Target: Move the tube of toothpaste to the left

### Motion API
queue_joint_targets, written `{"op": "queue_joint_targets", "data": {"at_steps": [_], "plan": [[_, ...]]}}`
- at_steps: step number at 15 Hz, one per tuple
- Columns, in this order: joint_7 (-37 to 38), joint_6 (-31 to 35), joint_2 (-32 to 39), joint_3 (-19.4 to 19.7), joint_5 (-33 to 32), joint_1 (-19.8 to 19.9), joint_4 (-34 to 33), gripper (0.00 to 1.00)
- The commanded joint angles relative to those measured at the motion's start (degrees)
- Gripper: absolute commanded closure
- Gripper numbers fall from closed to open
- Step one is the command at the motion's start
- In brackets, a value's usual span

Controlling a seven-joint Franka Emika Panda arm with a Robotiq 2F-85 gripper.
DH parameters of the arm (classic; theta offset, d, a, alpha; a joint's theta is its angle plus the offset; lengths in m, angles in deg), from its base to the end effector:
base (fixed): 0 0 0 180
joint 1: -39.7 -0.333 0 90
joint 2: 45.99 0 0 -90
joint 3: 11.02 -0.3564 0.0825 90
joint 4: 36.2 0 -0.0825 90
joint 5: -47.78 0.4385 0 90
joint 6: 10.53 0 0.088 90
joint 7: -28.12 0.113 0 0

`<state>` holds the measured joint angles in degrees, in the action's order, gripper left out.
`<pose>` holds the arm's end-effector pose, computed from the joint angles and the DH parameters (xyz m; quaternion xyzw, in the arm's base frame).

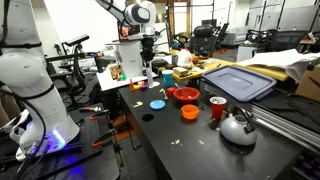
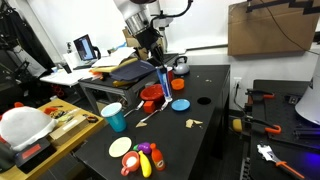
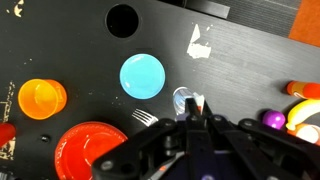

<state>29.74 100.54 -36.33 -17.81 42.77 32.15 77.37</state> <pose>0.5983 0.1445 0.3710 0.9855 0.1301 -0.1000 0.0433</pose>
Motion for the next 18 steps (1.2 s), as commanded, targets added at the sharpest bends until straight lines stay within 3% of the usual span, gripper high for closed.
{"op": "queue_joint_targets", "data": {"at_steps": [1,8,18], "plan": [[4.2,1.4,0.0,-0.5,1.2,-1.0,0.5,0.99],[10.8,5.5,3.8,-1.0,0.7,-3.7,-0.3,0.99],[14.2,5.0,6.4,-2.0,4.3,-5.8,-3.1,0.99]]}}
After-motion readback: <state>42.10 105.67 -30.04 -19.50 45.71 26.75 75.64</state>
